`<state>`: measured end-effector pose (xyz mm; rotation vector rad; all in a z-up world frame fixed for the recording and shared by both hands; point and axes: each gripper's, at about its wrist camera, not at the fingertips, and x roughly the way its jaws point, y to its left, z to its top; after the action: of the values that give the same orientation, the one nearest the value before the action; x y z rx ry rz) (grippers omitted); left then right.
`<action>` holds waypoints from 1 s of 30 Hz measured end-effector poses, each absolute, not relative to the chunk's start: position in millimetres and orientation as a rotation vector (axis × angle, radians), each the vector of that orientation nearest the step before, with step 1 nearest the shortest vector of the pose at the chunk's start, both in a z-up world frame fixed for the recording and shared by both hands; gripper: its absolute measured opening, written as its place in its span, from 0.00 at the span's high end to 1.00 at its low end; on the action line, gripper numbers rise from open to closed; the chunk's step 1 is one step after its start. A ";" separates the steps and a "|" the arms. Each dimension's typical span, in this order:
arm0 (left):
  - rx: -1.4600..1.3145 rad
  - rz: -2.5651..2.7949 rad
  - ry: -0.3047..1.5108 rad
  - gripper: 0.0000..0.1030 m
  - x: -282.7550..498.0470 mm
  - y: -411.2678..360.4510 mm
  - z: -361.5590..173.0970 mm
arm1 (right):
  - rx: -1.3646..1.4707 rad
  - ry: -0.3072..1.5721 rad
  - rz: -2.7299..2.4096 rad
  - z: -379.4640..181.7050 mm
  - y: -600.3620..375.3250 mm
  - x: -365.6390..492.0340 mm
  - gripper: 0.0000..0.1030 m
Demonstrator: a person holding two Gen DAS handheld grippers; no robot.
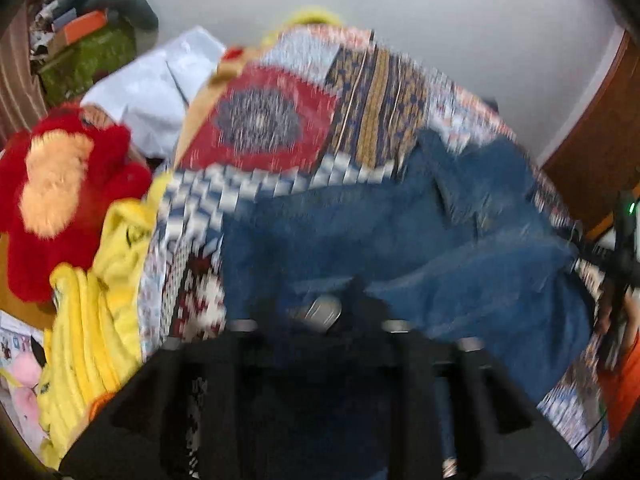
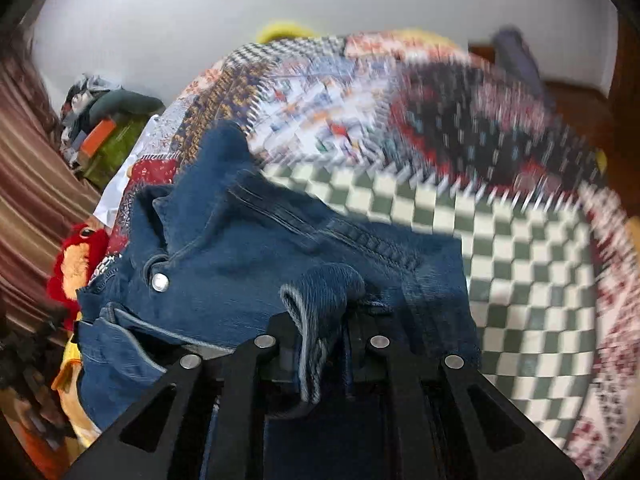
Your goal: Fold large clothes
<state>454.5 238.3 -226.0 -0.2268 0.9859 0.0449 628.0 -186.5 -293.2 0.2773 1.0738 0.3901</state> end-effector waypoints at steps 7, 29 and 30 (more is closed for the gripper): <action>-0.258 0.026 1.068 0.23 429.4 242.5 -261.9 | 0.294 1.095 0.434 -268.4 -206.0 625.0 0.90; -0.137 0.080 1.163 0.09 434.2 222.0 -309.1 | 0.252 1.094 0.538 -193.7 -242.1 591.6 0.90; -0.137 0.080 1.163 0.09 434.1 222.5 -308.2 | 0.252 1.097 0.545 -193.4 -243.5 591.7 0.90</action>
<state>434.1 222.5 -308.2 -0.1371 1.1628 0.0799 591.7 -243.5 -193.4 0.2517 1.0970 0.5448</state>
